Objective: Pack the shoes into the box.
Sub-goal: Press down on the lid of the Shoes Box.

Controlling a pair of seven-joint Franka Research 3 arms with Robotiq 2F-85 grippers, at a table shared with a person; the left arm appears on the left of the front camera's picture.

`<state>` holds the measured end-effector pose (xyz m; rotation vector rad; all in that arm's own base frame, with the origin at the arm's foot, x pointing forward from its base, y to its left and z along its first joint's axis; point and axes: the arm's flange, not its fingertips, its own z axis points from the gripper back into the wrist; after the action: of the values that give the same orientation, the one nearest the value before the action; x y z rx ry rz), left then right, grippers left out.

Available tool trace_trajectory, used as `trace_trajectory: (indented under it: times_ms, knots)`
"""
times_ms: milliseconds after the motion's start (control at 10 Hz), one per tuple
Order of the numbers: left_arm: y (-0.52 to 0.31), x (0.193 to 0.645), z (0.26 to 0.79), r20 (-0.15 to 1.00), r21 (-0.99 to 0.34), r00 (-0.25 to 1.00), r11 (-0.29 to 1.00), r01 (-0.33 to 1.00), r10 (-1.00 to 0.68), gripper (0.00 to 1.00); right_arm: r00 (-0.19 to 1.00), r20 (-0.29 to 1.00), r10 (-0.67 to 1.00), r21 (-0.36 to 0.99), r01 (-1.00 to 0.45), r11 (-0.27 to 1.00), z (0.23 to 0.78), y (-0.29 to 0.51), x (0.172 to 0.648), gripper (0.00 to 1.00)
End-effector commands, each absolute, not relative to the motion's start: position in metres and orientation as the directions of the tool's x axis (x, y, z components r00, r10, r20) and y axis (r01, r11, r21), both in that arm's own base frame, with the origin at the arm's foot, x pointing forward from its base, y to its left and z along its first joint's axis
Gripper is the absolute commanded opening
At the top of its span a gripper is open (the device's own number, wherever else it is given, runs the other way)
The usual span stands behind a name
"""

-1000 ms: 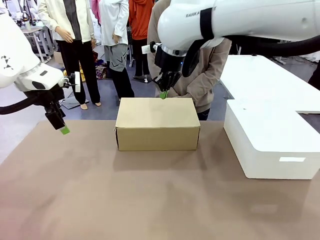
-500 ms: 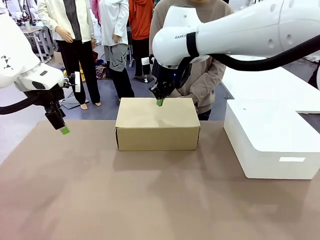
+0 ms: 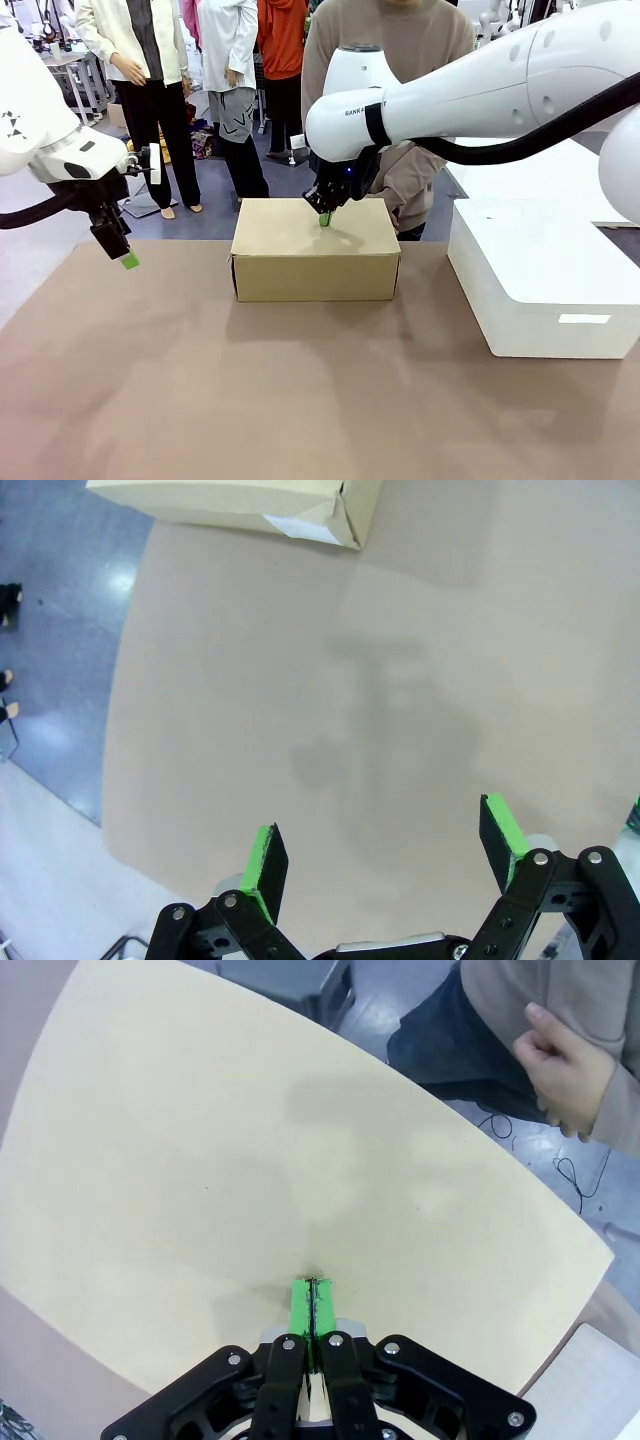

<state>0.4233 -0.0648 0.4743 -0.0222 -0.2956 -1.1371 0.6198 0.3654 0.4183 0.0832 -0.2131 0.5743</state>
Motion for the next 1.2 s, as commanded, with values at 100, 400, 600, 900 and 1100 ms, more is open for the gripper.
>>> trace_trajectory:
  times_ms: [100,400,600,900,1100]
  knots:
    - [-0.061,0.422,0.475,0.235,0.140,0.370,0.408,0.902,-0.899,1.00,0.836,0.199,0.511,-0.008,-0.520,0.854,0.411,0.370,0.618,0.00]
    - [-0.061,0.422,0.475,0.235,0.140,0.370,0.408,0.902,-0.899,1.00,0.821,0.242,0.518,-0.006,-0.532,0.847,0.443,0.361,0.606,0.00]
    - [-0.061,0.422,0.475,0.235,0.140,0.370,0.408,0.902,-0.899,1.00,0.778,0.284,0.561,-0.016,-0.581,0.814,0.490,0.351,0.584,0.00]
    - [-0.061,0.422,0.475,0.235,0.140,0.370,0.408,0.902,-0.899,1.00,0.728,0.282,0.625,-0.018,-0.647,0.762,0.520,0.334,0.546,0.00]
    - [-0.061,0.422,0.475,0.235,0.140,0.370,0.408,0.902,-0.899,1.00,0.694,0.287,0.660,-0.008,-0.687,0.726,0.530,0.318,0.517,0.00]
